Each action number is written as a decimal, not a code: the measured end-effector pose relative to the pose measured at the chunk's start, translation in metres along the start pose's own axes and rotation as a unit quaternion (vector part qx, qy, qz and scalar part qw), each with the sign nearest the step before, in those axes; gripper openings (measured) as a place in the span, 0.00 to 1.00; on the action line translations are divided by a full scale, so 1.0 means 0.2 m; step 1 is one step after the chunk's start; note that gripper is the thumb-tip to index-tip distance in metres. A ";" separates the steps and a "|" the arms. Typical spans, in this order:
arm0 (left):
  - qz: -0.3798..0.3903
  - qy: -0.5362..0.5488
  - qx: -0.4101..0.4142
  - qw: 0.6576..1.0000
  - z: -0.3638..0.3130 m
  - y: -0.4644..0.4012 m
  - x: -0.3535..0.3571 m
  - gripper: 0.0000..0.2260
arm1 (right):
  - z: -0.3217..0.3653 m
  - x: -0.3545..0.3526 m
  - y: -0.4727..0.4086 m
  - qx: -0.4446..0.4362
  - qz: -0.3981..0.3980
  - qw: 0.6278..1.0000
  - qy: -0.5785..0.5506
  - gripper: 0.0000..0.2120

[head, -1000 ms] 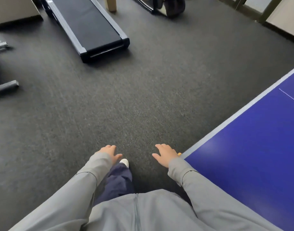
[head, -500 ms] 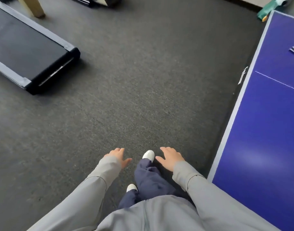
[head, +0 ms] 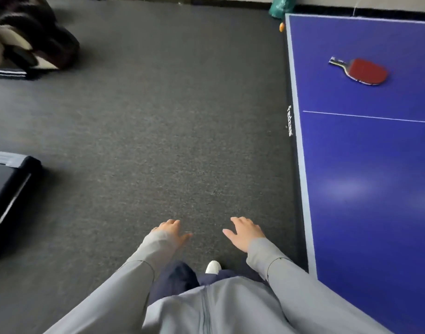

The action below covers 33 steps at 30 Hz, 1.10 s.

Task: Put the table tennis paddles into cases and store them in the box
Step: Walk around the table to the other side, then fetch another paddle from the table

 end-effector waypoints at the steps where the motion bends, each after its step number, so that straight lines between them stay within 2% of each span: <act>1: 0.000 -0.002 0.009 1.000 -0.06 -0.06 -0.05 0.29 | -0.04 -0.05 -0.03 0.014 -0.006 1.000 -0.007 0.27; 9: 0.015 -0.075 0.110 0.991 -0.56 -0.59 -0.42 0.28 | -0.31 -0.37 -0.35 0.112 -0.017 0.991 -0.076 0.27; 16: 0.062 -0.138 0.202 0.968 -1.08 -1.07 -0.78 0.28 | -0.54 -0.69 -0.60 0.213 -0.031 0.964 -0.158 0.28; 20: 0.064 -0.178 0.282 0.941 -1.44 -1.25 -0.96 0.28 | -0.68 -0.88 -0.69 0.261 -0.063 0.941 -0.204 0.29; 26: 0.070 -0.194 0.356 0.911 -1.98 -1.39 -1.04 0.30 | -0.94 -1.03 -0.73 0.333 -0.113 0.898 -0.263 0.29; 30: 0.064 -0.183 0.402 0.895 -2.34 -1.46 -1.04 0.29 | -1.20 -1.11 -0.74 0.374 -0.147 0.873 -0.276 0.28; 33: 0.058 -0.154 0.431 0.887 -2.64 -1.50 -1.05 0.28 | -1.45 -1.17 -0.74 0.406 -0.178 0.839 -0.316 0.28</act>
Point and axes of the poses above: each hand's wrist, its own y-axis away from the middle knuckle, its own x-axis out of the palm, z = x × y, the point moved 9 cm from there along -y, towards the middle knuckle, and after that the axes turned 15 degrees about y, right-handed, at the moved point
